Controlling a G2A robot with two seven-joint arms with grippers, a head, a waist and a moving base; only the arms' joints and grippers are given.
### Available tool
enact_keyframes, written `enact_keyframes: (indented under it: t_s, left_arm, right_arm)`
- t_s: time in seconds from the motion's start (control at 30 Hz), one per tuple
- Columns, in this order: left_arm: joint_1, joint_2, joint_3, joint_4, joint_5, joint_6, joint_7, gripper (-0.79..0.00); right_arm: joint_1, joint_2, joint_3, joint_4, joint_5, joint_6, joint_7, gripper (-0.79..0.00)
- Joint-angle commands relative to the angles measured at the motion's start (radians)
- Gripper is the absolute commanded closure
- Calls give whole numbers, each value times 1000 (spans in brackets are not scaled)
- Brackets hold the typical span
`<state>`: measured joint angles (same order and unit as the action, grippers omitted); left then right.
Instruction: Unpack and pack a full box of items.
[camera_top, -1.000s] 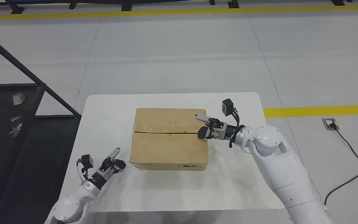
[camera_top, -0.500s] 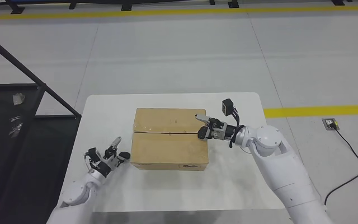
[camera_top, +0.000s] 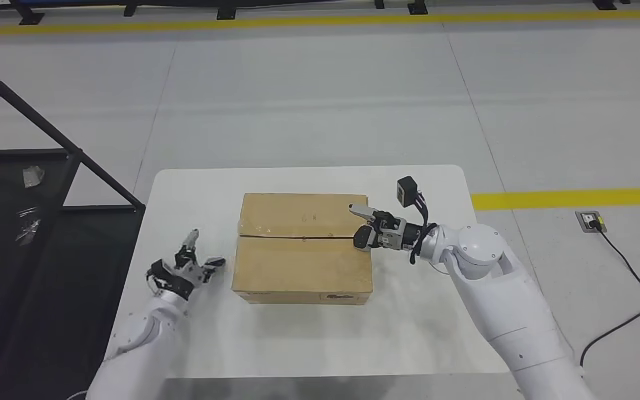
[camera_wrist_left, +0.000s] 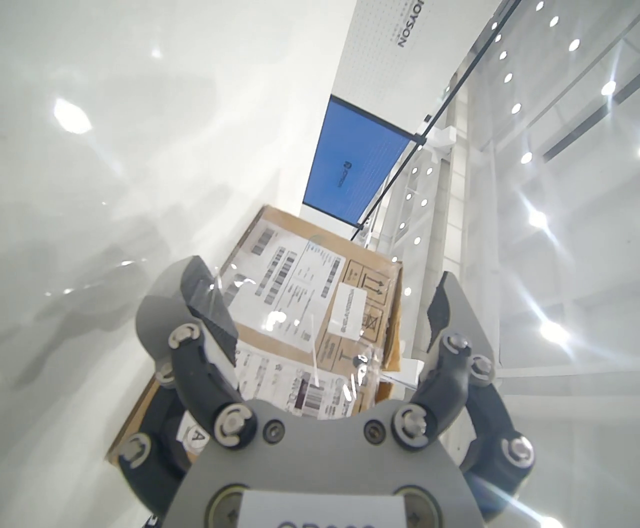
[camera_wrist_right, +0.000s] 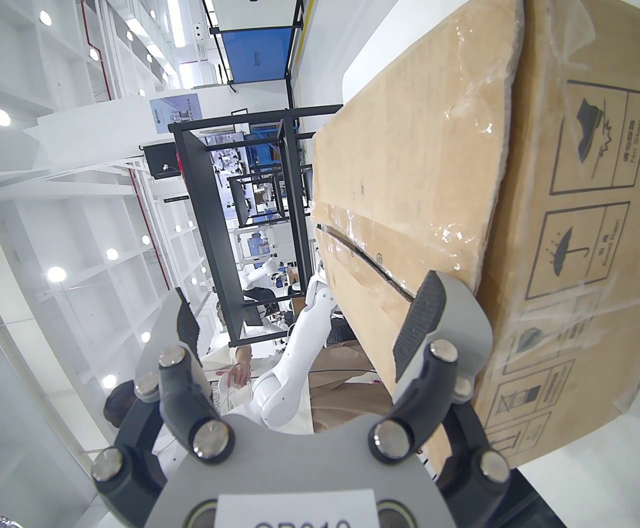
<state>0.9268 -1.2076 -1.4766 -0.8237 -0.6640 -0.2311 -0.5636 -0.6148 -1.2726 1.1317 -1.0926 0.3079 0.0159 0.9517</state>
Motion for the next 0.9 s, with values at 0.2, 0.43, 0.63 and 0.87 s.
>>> enact_keyframes:
  t_s: [0.2,0.43,0.63,0.87]
  left_arm:
    - [27,-17,-7,-63,-39,-148,135,-785]
    - [54,-29,-17,-151,-52,-220,256,-785]
    - [68,-34,-23,-206,-23,-257,315,-785]
    - [103,-34,-46,-295,34,-299,360,-785]
  right_arm:
    - [0,0,0,0,0,0,0,-785]
    - [0,0,0,0,0,0,0,-785]
    - [-24,0,5,-33,13,-3,-28,-785]
    - [-18,-4,2,-62,42,33,-57,-785]
